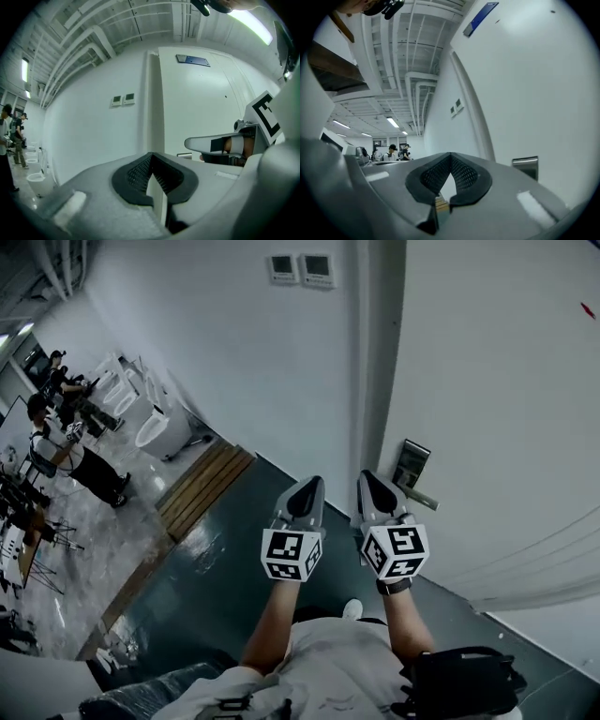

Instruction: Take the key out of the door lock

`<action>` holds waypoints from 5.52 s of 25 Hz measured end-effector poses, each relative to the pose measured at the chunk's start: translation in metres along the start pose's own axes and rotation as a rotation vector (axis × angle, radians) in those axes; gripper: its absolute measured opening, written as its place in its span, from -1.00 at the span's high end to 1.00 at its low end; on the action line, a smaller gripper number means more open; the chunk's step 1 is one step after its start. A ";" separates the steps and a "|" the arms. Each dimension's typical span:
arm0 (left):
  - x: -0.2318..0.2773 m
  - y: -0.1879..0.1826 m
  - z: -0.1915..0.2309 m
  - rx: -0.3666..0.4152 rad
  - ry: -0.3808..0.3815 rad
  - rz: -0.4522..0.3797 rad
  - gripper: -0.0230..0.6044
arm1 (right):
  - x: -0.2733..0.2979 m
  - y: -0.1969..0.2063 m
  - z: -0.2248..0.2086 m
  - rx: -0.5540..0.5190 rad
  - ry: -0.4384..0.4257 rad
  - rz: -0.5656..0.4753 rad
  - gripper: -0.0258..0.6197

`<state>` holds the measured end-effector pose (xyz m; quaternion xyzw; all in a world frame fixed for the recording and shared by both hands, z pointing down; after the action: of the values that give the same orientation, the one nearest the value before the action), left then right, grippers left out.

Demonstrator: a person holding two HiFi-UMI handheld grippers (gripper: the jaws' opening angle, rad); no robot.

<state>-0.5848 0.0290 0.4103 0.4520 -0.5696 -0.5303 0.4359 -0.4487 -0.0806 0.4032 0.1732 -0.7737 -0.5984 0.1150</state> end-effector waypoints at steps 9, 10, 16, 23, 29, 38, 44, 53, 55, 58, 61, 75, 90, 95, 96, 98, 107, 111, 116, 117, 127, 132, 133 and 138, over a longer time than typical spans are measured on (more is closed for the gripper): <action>0.110 0.005 -0.049 0.001 0.343 -0.007 0.93 | -0.027 -0.014 -0.088 0.001 0.346 -0.051 0.91; 0.119 0.004 -0.051 0.006 0.376 -0.009 0.93 | -0.028 -0.014 -0.092 0.005 0.378 -0.055 0.91; 0.164 0.001 -0.042 -0.005 0.490 -0.001 0.93 | -0.023 -0.021 -0.098 -0.020 0.501 -0.071 0.91; 0.199 0.014 -0.028 -0.008 0.575 0.044 0.57 | -0.007 -0.013 -0.096 -0.020 0.578 -0.046 0.91; 0.222 0.028 -0.026 -0.015 0.633 0.079 0.38 | -0.002 -0.008 -0.095 -0.029 0.625 -0.032 0.91; 0.248 0.041 -0.029 -0.010 0.666 0.096 0.39 | -0.009 0.024 -0.102 0.057 0.703 0.025 0.91; 0.248 0.045 -0.032 -0.020 0.663 0.079 0.56 | -0.025 0.073 -0.112 0.197 0.718 0.120 0.91; 0.250 0.044 -0.035 -0.015 0.662 0.081 0.57 | -0.030 0.153 -0.127 0.338 0.744 0.300 0.91; 0.250 0.044 -0.035 -0.019 0.659 0.084 0.57 | -0.028 0.165 -0.132 0.341 0.739 0.317 0.90; 0.249 0.045 -0.036 -0.019 0.653 0.077 0.57 | -0.024 0.180 -0.139 0.448 0.669 0.275 0.80; 0.248 0.045 -0.037 -0.019 0.650 0.069 0.57 | -0.020 0.193 -0.146 0.594 0.592 0.204 0.03; 0.247 0.046 -0.039 -0.026 0.634 0.076 0.56 | -0.002 0.235 -0.194 1.227 0.459 -0.247 0.39; 0.246 0.044 -0.039 -0.035 0.598 0.123 0.56 | 0.001 0.244 -0.187 1.331 0.414 -0.389 0.83; 0.245 0.042 -0.040 -0.028 0.574 0.131 0.55 | -0.013 0.249 -0.167 1.334 0.378 -0.368 0.83; 0.245 0.042 -0.041 -0.028 0.569 0.130 0.56 | -0.021 0.257 -0.160 1.349 0.386 -0.345 0.83; 0.246 0.042 -0.042 -0.033 0.561 0.123 0.56 | -0.034 0.271 -0.151 1.378 0.393 -0.287 0.83; 0.224 0.056 -0.028 -0.049 0.450 0.167 0.92 | -0.098 0.217 -0.152 0.797 0.331 0.166 0.83; 0.199 0.063 -0.038 -0.032 0.414 0.191 0.92 | -0.110 0.184 -0.148 0.553 0.321 0.267 0.83; 0.169 0.064 -0.047 -0.013 0.412 0.185 0.92 | -0.094 0.135 -0.130 0.382 0.236 0.199 0.83; 0.164 0.062 -0.050 -0.004 0.425 0.180 0.92 | -0.090 0.125 -0.125 0.362 0.234 0.168 0.83; 0.089 0.006 -0.027 0.109 0.527 -0.049 0.92 | -0.060 0.033 -0.032 0.047 0.498 -0.021 0.83; 0.049 0.005 0.022 0.064 0.522 -0.091 0.92 | -0.053 0.029 0.027 -0.020 0.641 -0.059 0.83; 0.044 0.007 0.030 0.047 0.522 -0.091 0.92 | -0.051 0.030 0.037 -0.031 0.650 -0.061 0.83; 0.031 0.013 0.037 -0.020 0.556 -0.078 0.92 | -0.049 0.029 0.067 -0.087 0.677 -0.056 0.83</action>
<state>-0.6283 0.0069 0.4213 0.5973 -0.4050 -0.4079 0.5594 -0.4335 0.0054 0.4155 0.3782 -0.6603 -0.5422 0.3563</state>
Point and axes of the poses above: the fingertips, and each gripper's own axes: x forward along the fingers, z to its left, y out of its underside, the point moved 9 cm from there along -x, backward along the fingers, and after that the axes turned 4 degrees about x, right-handed, at the moved point
